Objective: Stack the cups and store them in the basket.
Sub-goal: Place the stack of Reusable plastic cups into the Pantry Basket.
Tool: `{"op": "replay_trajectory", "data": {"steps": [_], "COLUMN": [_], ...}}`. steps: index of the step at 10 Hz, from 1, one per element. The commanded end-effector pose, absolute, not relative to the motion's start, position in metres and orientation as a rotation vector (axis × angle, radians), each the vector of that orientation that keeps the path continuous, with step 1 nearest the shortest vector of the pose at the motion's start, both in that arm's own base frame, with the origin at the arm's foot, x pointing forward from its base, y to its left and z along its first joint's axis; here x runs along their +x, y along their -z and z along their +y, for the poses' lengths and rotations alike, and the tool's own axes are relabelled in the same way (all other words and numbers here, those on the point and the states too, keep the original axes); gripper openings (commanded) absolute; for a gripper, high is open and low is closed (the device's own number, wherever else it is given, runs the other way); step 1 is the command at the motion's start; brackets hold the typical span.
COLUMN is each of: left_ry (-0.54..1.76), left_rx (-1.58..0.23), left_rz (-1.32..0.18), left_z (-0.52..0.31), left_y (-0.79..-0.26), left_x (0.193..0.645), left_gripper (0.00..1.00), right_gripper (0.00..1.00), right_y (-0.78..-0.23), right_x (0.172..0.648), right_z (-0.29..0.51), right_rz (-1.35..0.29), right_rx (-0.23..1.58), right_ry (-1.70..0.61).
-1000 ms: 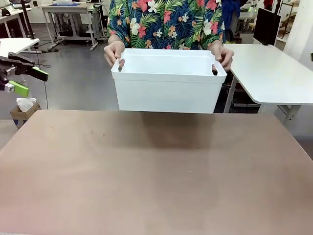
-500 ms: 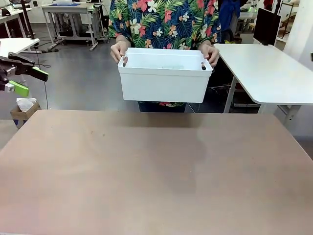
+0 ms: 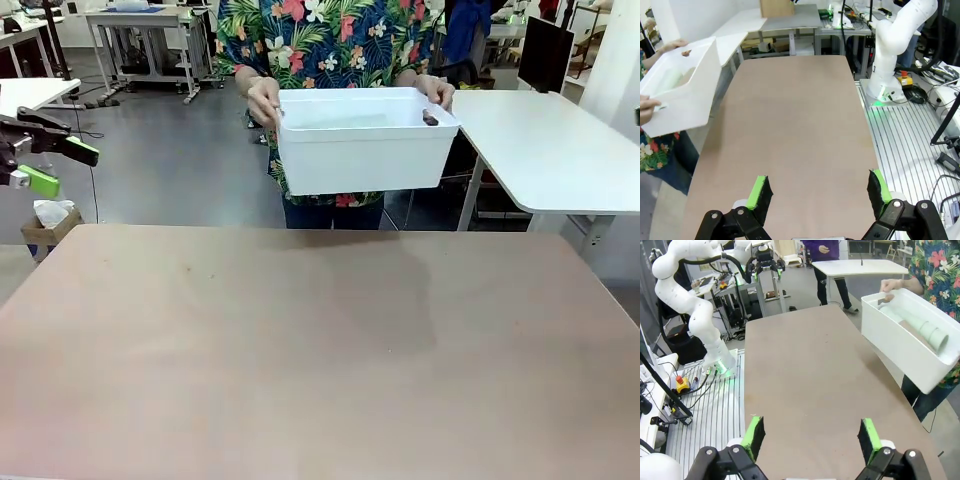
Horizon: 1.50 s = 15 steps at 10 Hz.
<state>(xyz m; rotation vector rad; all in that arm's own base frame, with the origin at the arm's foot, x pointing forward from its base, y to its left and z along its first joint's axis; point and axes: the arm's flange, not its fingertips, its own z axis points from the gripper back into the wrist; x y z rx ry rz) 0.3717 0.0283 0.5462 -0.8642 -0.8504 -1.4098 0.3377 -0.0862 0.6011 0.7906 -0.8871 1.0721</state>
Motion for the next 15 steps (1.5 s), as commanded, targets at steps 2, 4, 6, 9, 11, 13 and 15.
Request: {"op": "replay_trajectory", "data": {"steps": [2, 4, 6, 9, 11, 13, 15], "left_ry": [1.416, 1.416, 1.416, 1.416, 1.416, 1.416, 1.416], "left_rx": [-0.868, -0.868, -0.868, -0.868, -0.868, -0.868, -0.868], "left_rz": [-0.840, -0.840, -0.840, -0.840, -0.840, -0.840, -0.840], "left_z": [0.0295, 0.0295, 0.0295, 0.0295, 0.0295, 0.0295, 0.0295], "left_y": [-0.5491, -0.5491, -0.5491, -0.5491, -0.5491, -0.5491, -0.5491], "left_x": [0.3708, 0.3708, 0.3708, 0.3708, 0.3708, 0.3708, 0.3708], "left_gripper": [1.00, 1.00, 1.00, 1.00, 1.00, 1.00, 1.00], "right_gripper": [1.00, 1.00, 1.00, 1.00, 1.00, 1.00, 1.00], "right_y": [-0.6035, -0.6035, -0.6035, -0.6035, -0.6035, -0.6035, -0.6035], "right_x": [0.3374, 0.3374, 0.3374, 0.3374, 0.3374, 0.3374, 0.3374], "right_z": [-0.0859, -0.0859, -0.0859, -0.0859, -0.0859, -0.0859, -0.0859], "right_rz": [-0.907, -0.907, -0.907, -0.907, -0.907, -0.907, -0.907], "right_rx": [0.800, 0.800, 0.800, 0.800, 0.800, 0.800, 0.800], "right_ry": [-1.079, -1.079, -1.079, -1.079, -1.079, -1.079, -1.079]}}
